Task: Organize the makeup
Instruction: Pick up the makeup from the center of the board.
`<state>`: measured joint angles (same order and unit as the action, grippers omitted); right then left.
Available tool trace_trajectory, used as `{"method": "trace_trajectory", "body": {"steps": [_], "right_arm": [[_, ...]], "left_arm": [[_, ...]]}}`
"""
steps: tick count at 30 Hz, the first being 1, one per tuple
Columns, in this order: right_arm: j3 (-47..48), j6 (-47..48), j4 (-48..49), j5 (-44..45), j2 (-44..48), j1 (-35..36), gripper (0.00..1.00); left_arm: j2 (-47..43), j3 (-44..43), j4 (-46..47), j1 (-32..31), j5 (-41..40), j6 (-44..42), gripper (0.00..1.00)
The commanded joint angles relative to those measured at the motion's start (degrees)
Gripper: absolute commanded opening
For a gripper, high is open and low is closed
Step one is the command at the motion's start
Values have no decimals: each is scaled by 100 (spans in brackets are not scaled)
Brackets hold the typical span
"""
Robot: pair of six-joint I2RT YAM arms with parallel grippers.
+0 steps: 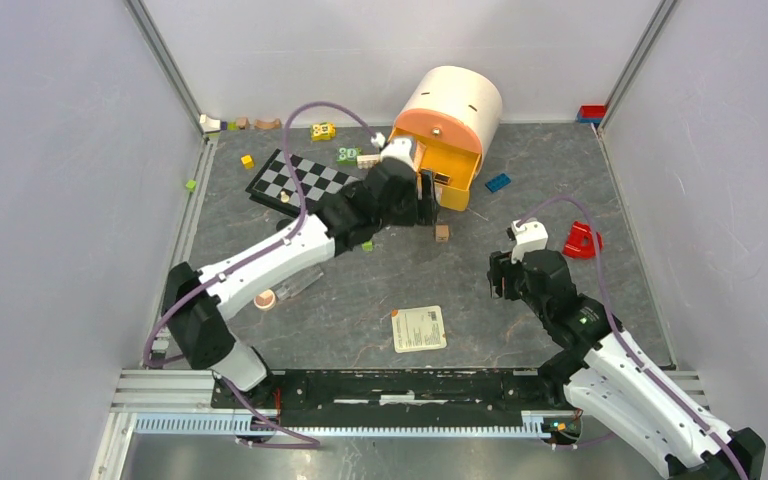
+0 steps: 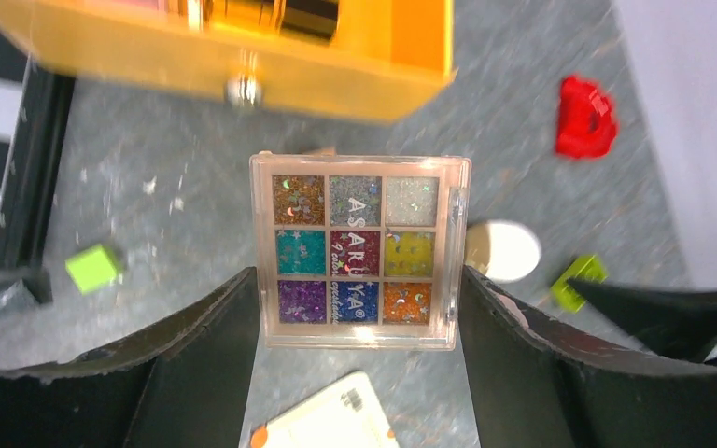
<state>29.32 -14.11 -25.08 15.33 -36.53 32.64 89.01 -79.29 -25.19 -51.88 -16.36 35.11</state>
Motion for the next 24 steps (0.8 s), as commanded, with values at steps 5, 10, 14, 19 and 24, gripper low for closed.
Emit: {"method": "trace_trajectory", "body": {"steps": [5,10,14,19,24], "right_arm": [[131,-40,-79,146,170,16,67],[144,-40,-134,189,206,14,67],[162,-48,-171,186,225,19,67],[162,-43,-208,210,269,16,67],[154,-44,-234,198,274,16,67]], "left_arm": [[1040,-1880,96,650,1076,-1162,46],[1783,-2995,-276,754,1150,-1572,46],[2232,-3524,-381,868,1178,-1749,46],[2661,-3910,-439,1016,1172,-1857,46],[2978,-4115,-451,1083,1157,-1876,46]]}}
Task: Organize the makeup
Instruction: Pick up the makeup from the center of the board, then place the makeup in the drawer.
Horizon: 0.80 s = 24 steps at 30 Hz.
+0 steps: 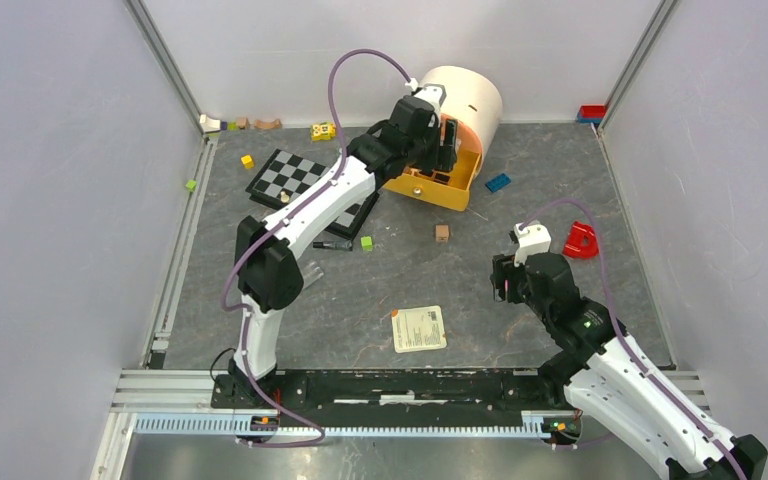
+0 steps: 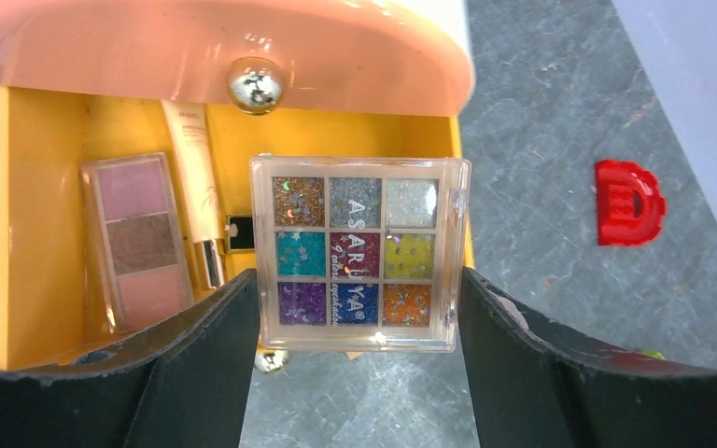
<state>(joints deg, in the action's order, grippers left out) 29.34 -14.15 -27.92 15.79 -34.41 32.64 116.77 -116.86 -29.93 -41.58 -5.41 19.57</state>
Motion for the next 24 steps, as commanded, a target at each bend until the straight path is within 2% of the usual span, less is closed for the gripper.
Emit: {"method": "trace_trajectory", "body": {"steps": [1,24], "right_arm": [[152,-35,48,143,65,21,67],[63,16,24,142,110,19,67]], "left_arm": [[268,-399,11,54,71,-314,46],[1219,-997,-74,45,-254,-127,44]]}}
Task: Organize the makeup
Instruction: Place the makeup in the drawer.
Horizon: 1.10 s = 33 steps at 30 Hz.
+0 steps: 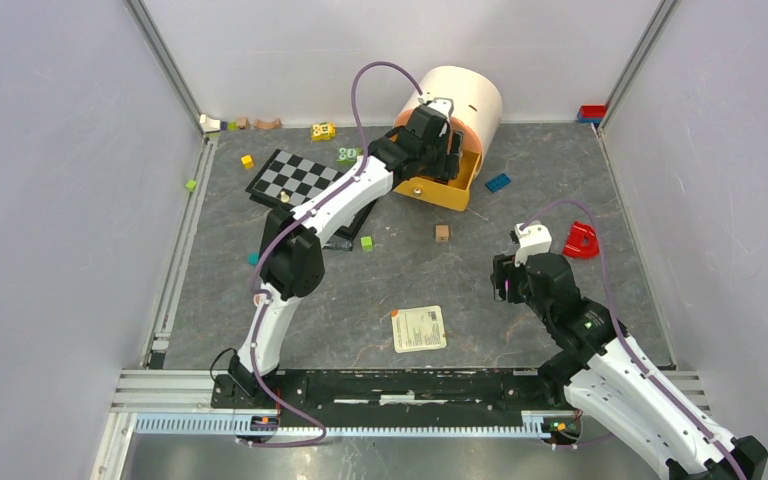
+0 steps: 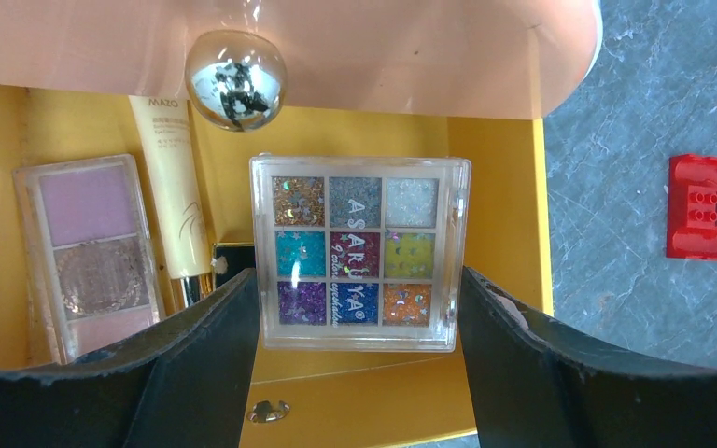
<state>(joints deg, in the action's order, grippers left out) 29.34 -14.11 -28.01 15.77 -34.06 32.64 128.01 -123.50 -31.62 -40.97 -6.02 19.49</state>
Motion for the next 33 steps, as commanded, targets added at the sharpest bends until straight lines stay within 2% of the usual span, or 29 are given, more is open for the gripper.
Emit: {"method": "trace_trajectory", "body": {"steps": [1,16,33], "right_arm": [[63,5,35,140,79,14,67],[87,-45,-40,201,190,13,67],[45,-8,-20,223,158,17,68]], "left_arm": [[110,-328,99,-16,-204,-127,44],[362,-288,24,-119,-378,-277,46],[350,-235,24,-139,-450,-410,69]]}}
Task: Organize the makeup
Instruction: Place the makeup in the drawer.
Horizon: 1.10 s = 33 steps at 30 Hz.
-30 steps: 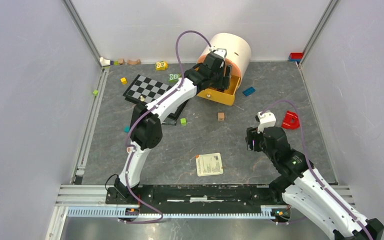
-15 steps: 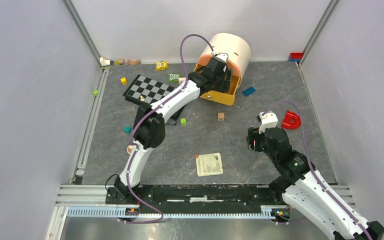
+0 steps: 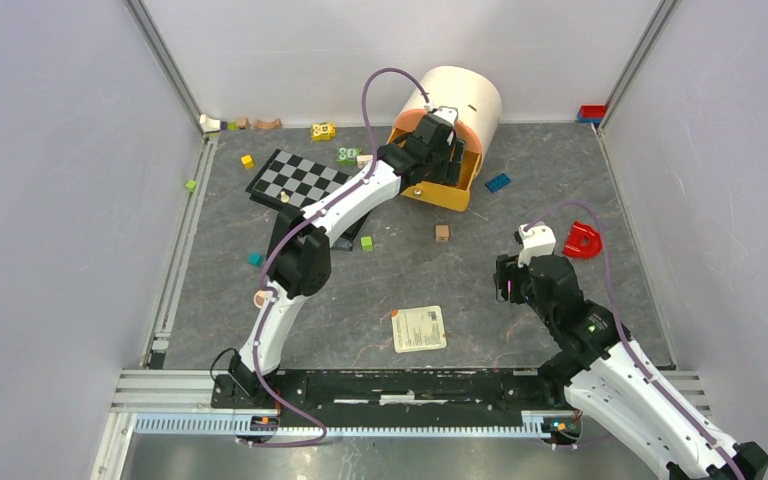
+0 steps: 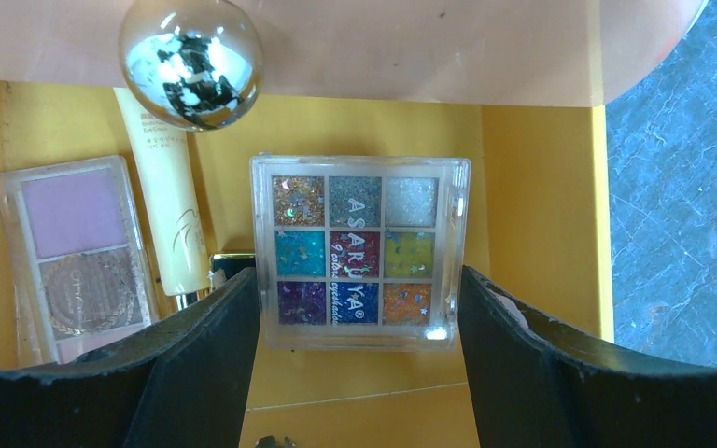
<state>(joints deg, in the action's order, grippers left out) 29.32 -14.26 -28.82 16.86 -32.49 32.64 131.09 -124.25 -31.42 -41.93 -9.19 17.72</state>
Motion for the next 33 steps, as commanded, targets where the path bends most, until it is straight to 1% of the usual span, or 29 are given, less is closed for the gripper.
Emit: {"method": "trace_trajectory", "body": {"steps": [1,15,25,33], "right_arm": [[47,18,61,116,-3,23,68],[148,4,34,62,-12,16,68],[214,-9,-21,68,5,20,67],[241,-28,-21,65,23,15,67]], "left_arm": [[33,-161,4,-43,-127,-231,70],[-135,-297,4,-43,-92,-247,85],[-276,-607,-4,-43,-90,-328,87],[-681,-829,-4,-43,-57,-392,88]]}}
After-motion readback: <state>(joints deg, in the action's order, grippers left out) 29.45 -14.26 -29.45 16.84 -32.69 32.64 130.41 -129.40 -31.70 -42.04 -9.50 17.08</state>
